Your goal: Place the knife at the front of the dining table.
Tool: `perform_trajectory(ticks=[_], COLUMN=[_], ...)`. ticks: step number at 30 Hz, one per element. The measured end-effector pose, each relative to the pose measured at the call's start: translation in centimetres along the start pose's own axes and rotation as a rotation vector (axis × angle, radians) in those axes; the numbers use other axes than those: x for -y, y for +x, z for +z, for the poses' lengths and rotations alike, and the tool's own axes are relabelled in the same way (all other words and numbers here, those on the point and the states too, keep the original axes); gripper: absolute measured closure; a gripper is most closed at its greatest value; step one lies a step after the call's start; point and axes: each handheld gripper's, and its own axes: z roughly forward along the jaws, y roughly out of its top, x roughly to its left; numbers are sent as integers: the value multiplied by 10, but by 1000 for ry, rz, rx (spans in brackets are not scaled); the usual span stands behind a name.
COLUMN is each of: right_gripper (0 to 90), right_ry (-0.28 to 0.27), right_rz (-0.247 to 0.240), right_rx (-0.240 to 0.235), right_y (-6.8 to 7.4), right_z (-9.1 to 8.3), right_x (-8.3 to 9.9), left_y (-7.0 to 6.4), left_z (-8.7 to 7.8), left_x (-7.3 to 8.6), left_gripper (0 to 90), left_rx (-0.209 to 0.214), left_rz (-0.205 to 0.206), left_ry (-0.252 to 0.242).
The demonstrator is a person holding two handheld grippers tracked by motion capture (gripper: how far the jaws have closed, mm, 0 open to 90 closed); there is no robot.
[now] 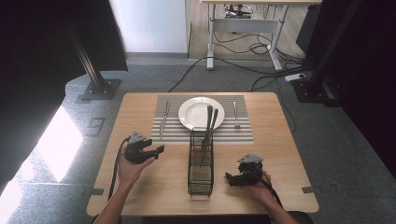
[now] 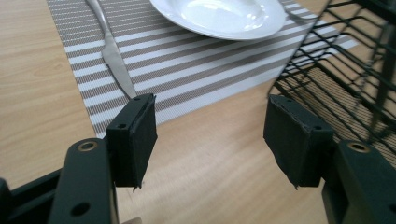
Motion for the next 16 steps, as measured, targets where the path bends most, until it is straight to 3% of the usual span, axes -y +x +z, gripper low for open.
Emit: perform_trajectory(ticks=[7, 16], right_gripper=[0, 0], right_ry=[1, 2], right_rz=[1, 2], right_rx=[1, -1], right_y=[0, 1], right_z=[0, 0], right_x=[0, 0], left_y=[-11, -10], left_z=[-19, -18], left_x=[20, 20], left_gripper=[341, 327], left_rx=[44, 32], left_rz=[-3, 4], left_ry=[-1, 5])
